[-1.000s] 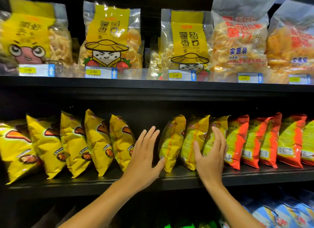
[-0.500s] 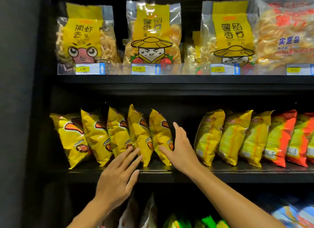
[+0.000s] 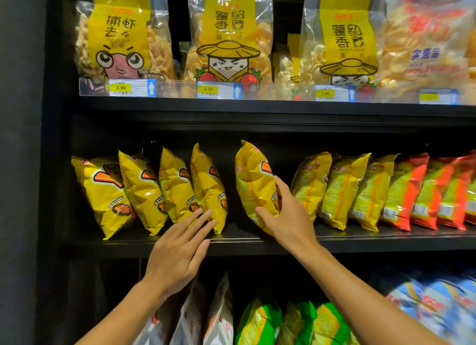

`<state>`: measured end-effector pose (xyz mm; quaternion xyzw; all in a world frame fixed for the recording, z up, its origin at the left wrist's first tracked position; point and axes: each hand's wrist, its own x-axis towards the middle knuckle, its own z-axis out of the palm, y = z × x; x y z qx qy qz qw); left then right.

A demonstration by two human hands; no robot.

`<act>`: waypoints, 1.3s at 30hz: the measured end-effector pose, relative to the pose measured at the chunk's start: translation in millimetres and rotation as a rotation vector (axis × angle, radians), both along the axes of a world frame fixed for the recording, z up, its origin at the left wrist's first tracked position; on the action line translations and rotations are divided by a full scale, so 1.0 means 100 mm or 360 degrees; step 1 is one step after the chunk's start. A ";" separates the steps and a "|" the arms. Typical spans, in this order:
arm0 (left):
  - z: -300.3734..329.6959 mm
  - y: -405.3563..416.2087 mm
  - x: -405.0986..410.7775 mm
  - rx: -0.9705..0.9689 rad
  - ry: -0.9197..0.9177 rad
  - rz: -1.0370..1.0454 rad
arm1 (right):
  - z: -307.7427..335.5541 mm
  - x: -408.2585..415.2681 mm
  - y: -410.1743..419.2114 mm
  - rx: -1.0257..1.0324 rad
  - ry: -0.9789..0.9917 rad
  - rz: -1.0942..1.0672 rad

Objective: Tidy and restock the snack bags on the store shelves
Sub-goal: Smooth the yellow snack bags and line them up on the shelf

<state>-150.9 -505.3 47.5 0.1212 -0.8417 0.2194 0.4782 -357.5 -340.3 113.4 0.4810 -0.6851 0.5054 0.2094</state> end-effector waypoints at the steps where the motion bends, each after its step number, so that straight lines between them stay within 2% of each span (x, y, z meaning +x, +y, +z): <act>1: 0.01 0.07 0.01 0.0085 0.0040 -0.0108 | -0.02 0.03 0.15 -0.0042 0.0028 -0.0012; 5: 0.01 0.82 -0.01 0.0681 0.0333 -0.0775 | -0.21 0.21 0.75 -0.0260 0.0071 0.0055; 8: 0.03 1.50 -0.08 0.1192 0.0405 -0.1101 | -0.42 0.40 1.05 -0.0325 0.0159 0.0098; 11: -0.04 1.90 -0.19 0.1418 0.0475 -0.1378 | -0.72 0.53 1.19 -0.0314 0.0269 0.0206; 15: -0.36 2.16 -0.23 0.1653 0.0726 -0.1485 | -1.28 0.63 1.35 -0.0245 0.0417 0.0341; 19: -0.74 2.23 -0.13 0.1876 0.0898 -0.1401 | -1.81 0.67 1.65 -0.0107 0.0417 0.0441; 22: -1.09 2.21 -0.03 0.2102 0.0776 -0.1310 | -2.05 0.67 1.85 -0.0260 0.0177 0.0389; 25: -1.51 2.23 0.03 0.2317 0.0599 -0.1186 | -2.22 0.69 1.92 -0.0346 -0.0525 0.0568; 27: -1.78 2.27 0.05 0.2386 0.0501 -0.1134 | -2.31 0.73 1.91 -0.0201 -0.1016 0.0784; 28: -1.90 2.31 0.05 0.2401 0.0455 -0.1100 | -2.37 0.75 1.90 -0.0108 -0.1163 0.0848; 30: -2.08 2.38 0.06 0.2423 0.0365 -0.1068 | -2.47 0.81 1.91 0.0014 -0.1248 0.0904; 34: -2.27 2.43 0.15 0.2631 0.0194 -0.1152 | -2.73 0.88 1.97 -0.0020 -0.1338 0.0825; 37: -2.32 2.41 0.22 0.2872 0.0218 -0.1156 | -2.91 0.91 2.01 -0.0047 -0.1394 0.0796; 39: -2.36 2.43 0.25 0.2894 0.0281 -0.1083 | -3.03 0.96 2.04 0.0058 -0.1397 0.0826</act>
